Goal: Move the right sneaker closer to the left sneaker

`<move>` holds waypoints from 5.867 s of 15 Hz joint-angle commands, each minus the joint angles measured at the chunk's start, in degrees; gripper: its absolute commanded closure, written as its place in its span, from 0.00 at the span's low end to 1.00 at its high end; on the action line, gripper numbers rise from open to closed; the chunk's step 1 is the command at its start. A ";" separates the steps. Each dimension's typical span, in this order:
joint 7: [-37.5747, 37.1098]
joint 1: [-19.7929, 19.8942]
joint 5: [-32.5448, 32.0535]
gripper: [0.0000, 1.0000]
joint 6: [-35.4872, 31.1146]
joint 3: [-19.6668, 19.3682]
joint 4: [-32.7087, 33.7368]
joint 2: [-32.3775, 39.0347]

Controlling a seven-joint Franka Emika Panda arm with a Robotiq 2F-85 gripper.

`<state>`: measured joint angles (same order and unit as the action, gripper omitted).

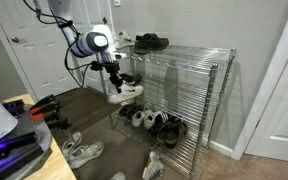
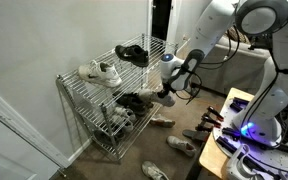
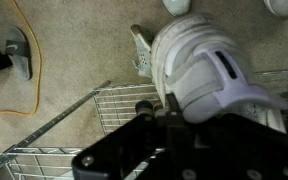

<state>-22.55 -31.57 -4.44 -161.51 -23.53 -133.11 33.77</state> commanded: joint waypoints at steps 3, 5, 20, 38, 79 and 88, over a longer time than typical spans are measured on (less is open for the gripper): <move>-6.99 -2.85 -11.38 0.96 12.58 -3.19 -6.30 -11.07; -10.83 -2.32 -16.71 0.96 20.50 -2.44 -6.59 -14.82; -11.12 21.49 -17.84 0.96 50.18 22.34 -7.31 -41.12; -4.75 25.18 -4.87 0.96 23.67 30.96 -14.70 -54.69; -18.86 33.02 0.01 0.96 7.24 43.90 -10.90 -52.49; -22.44 32.98 -7.10 0.96 14.00 40.70 7.35 -38.20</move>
<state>-42.11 2.32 -8.62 -149.47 18.46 -131.56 -9.99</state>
